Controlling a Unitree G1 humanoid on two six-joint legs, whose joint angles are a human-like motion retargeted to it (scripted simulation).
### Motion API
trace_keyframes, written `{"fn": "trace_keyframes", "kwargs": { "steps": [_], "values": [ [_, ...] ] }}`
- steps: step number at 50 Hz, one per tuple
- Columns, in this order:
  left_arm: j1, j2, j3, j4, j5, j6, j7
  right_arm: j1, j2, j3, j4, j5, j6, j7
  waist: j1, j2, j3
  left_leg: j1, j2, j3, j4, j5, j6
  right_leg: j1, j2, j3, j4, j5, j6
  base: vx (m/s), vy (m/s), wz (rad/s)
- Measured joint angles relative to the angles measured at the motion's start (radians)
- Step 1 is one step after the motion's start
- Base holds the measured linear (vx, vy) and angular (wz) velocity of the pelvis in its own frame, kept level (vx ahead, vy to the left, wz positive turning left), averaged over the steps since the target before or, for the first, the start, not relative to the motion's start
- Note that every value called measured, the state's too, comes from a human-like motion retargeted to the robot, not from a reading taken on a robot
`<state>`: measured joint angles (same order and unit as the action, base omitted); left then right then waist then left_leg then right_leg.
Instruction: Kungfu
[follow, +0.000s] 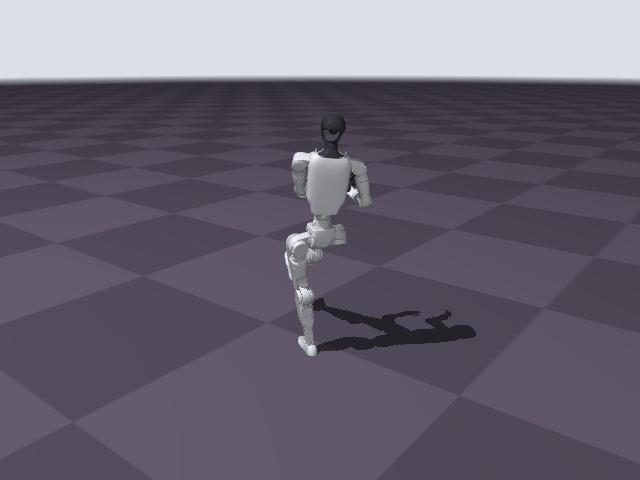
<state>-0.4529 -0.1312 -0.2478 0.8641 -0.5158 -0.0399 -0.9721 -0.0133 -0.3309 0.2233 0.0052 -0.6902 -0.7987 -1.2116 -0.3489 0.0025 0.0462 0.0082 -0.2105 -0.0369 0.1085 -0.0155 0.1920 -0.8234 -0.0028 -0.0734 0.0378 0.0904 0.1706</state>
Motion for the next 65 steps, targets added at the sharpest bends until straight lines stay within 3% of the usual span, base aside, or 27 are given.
{"fn": "trace_keyframes", "kwargs": {
  "steps": [3, 10, 13, 15, 17, 20, 22, 23, 25, 28, 30, 34, 40, 45, 51, 54, 57, 58, 60, 62, 65],
  "values": [
    [0.047, -0.003, -0.021, -0.011, -0.033, -0.019, 0.07, 0.025, -0.023, 0.021, 0.042, 0.051, -0.105, 0.053, 0.007, 0.018, -0.023, -0.025, 0.018, 0.013, -0.006, 0.006, -0.009, 0.009, -0.018, 0.0, 0.087, 0.009, -0.065, -0.07, -0.03, -0.25],
    [0.148, 0.077, 0.061, -0.126, -0.054, 0.058, -0.003, -0.163, -0.08, 0.146, 0.149, 0.161, -0.2, 0.226, 0.208, 0.006, -0.164, -0.166, 0.084, 0.077, 0.015, 0.003, -0.064, 0.164, -0.102, -0.033, 0.458, -0.031, -0.017, -0.15, -0.12, -0.56],
    [0.187, 0.113, 0.108, -0.224, -0.123, 0.028, 0.06, -0.329, -0.093, 0.245, 0.191, 0.237, -0.249, 0.317, 0.337, -0.024, -0.248, -0.268, 0.137, 0.094, 0.059, -0.005, -0.105, 0.284, -0.177, -0.052, 0.616, -0.052, -0.032, -0.17, -0.23, -0.46],
    [0.205, 0.135, 0.127, -0.316, -0.193, -0.038, 0.132, -0.473, -0.124, 0.316, 0.192, 0.282, -0.279, 0.367, 0.427, -0.067, -0.299, -0.361, 0.17, 0.098, 0.121, -0.017, -0.143, 0.378, -0.238, -0.06, 0.663, -0.059, -0.059, -0.25, -0.29, -0.23],
    [0.207, 0.162, 0.134, -0.452, -0.253, -0.166, 0.228, -0.659, -0.191, 0.372, 0.146, 0.317, -0.326, 0.423, 0.518, -0.128, -0.327, -0.486, 0.201, 0.096, 0.23, -0.047, -0.18, 0.468, -0.31, -0.066, 0.658, -0.05, -0.08, -0.38, -0.45, -0.08],
    [0.186, 0.219, 0.134, -0.704, -0.264, -0.367, 0.35, -0.972, -0.314, 0.441, 0.031, 0.36, -0.372, 0.473, 0.663, -0.185, -0.281, -0.6, 0.256, 0.06, 0.385, -0.094, -0.211, 0.667, -0.348, -0.143, 0.544, 0.021, -0.092, -0.39, -0.68, 0.06],
    [0.144, 0.259, 0.15, -0.878, -0.245, -0.473, 0.427, -1.189, -0.389, 0.471, -0.062, 0.359, -0.388, 0.491, 0.778, -0.236, -0.223, -0.682, 0.316, 0.04, 0.495, -0.134, -0.248, 0.777, -0.34, -0.198, 0.394, 0.144, 0.038, -0.47, -1.08, -0.59],
    [0.119, 0.284, 0.158, -0.962, -0.231, -0.523, 0.471, -1.297, -0.414, 0.484, -0.104, 0.353, -0.392, 0.495, 0.835, -0.247, -0.205, -0.743, 0.396, 0.004, 0.551, -0.15, -0.284, 0.791, -0.267, -0.215, 0.325, 0.063, 0.078, -0.56, -1.38, -1.02],
    [0.059, 0.304, 0.136, -1.105, -0.181, -0.634, 0.578, -1.491, -0.466, 0.504, -0.171, 0.331, -0.4, 0.494, 0.921, -0.263, -0.155, -0.842, 0.496, -0.083, 0.632, -0.157, -0.339, 0.799, -0.131, -0.223, 0.259, -0.152, 0.091, -0.58, -1.31, -0.52],
    [-0.033, 0.318, 0.124, -1.262, -0.045, -0.79, 0.783, -1.684, -0.507, 0.531, -0.24, 0.227, -0.37, 0.469, 0.958, -0.27, -0.103, -0.922, 0.469, -0.12, 0.706, -0.169, -0.324, 0.823, -0.199, -0.365, 0.277, -0.421, 0.091, -0.37, -0.46, 0.48],
    [-0.052, 0.323, 0.137, -1.31, 0.045, -0.838, 0.88, -1.722, -0.485, 0.521, -0.257, 0.149, -0.315, 0.441, 0.951, -0.261, -0.084, -0.928, 0.468, -0.123, 0.711, -0.156, -0.33, 0.808, -0.218, -0.379, 0.348, -0.523, 0.091, -0.31, -0.24, 0.42],
    [-0.028, 0.339, 0.133, -1.329, 0.116, -0.838, 0.975, -1.669, -0.409, 0.5, -0.256, 0.021, -0.227, 0.307, 0.841, -0.195, -0.085, -0.928, 0.447, -0.165, 0.671, -0.084, -0.35, 0.792, -0.191, -0.398, 0.437, -0.568, 0.066, -0.29, -0.08, 0.68],
    [0.027, 0.317, 0.091, -1.288, 0.116, -0.788, 1.015, -1.543, -0.396, 0.487, -0.199, -0.082, -0.22, 0.15, 0.801, -0.148, -0.095, -0.874, 0.448, -0.14, 0.573, 0.009, -0.357, 0.808, -0.179, -0.387, 0.396, -0.5, 0.063, -0.13, -0.04, 0.05],
    [0.052, 0.302, 0.085, -1.252, 0.075, -0.731, 1.041, -1.448, -0.343, 0.456, -0.136, -0.081, -0.236, 0.166, 0.771, -0.098, -0.127, -0.796, 0.491, -0.041, 0.506, 0.021, -0.35, 0.789, -0.225, -0.359, 0.379, -0.409, 0.078, -0.11, 0.14, -0.78],
    [0.097, 0.319, 0.175, -1.171, 0.032, -0.705, 1.073, -1.339, -0.241, 0.414, -0.041, 0.016, -0.23, 0.207, 0.693, -0.043, -0.166, -0.67, 0.559, 0.15, 0.408, -0.015, -0.347, 0.655, -0.323, -0.313, 0.486, -0.339, 0.07, -0.25, 0.18, -1.3],
    [0.138, 0.338, 0.244, -1.103, 0.028, -0.703, 1.083, -1.285, -0.202, 0.399, -0.002, 0.117, -0.226, 0.211, 0.633, -0.031, -0.195, -0.6, 0.582, 0.258, 0.334, -0.024, -0.362, 0.554, -0.393, -0.35, 0.573, -0.353, 0.06, -0.31, 0.09, -1.42],
    [0.184, 0.353, 0.339, -1.007, 0.051, -0.694, 1.091, -1.216, -0.199, 0.367, 0.025, 0.212, -0.221, 0.253, 0.558, -0.023, -0.233, -0.549, 0.592, 0.349, 0.261, 0.009, -0.371, 0.485, -0.438, -0.4, 0.616, -0.427, 0.001, -0.35, -0.09, -1.04],
    [0.195, 0.357, 0.375, -0.97, 0.078, -0.689, 1.098, -1.188, -0.206, 0.353, 0.033, 0.235, -0.214, 0.272, 0.532, -0.017, -0.247, -0.533, 0.599, 0.374, 0.236, 0.03, -0.373, 0.473, -0.442, -0.408, 0.617, -0.462, -0.034, -0.45, -0.29, -0.85],
    [0.221, 0.385, 0.45, -0.912, 0.156, -0.677, 1.106, -1.13, -0.236, 0.326, 0.047, 0.268, -0.199, 0.313, 0.474, -0.015, -0.273, -0.507, 0.606, 0.418, 0.193, 0.094, -0.368, 0.444, -0.417, -0.332, 0.596, -0.519, -0.032, -0.4, -0.4, -0.71],
    [0.256, 0.422, 0.501, -0.886, 0.282, -0.661, 1.087, -1.05, -0.285, 0.284, 0.063, 0.273, -0.181, 0.355, 0.42, -0.029, -0.292, -0.467, 0.608, 0.465, 0.132, 0.209, -0.346, 0.393, -0.336, -0.213, 0.592, -0.537, -0.06, -0.22, -0.53, -0.8],
    [0.291, 0.482, 0.531, -0.886, 0.504, -0.636, 1.059, -0.892, -0.355, 0.201, 0.108, 0.255, -0.139, 0.423, 0.366, -0.076, -0.312, -0.402, 0.629, 0.581, 0.049, 0.425, -0.295, 0.369, -0.307, -0.185, 0.539, -0.51, -0.107, -0.31, -0.6, -1.17]
  ]
}}
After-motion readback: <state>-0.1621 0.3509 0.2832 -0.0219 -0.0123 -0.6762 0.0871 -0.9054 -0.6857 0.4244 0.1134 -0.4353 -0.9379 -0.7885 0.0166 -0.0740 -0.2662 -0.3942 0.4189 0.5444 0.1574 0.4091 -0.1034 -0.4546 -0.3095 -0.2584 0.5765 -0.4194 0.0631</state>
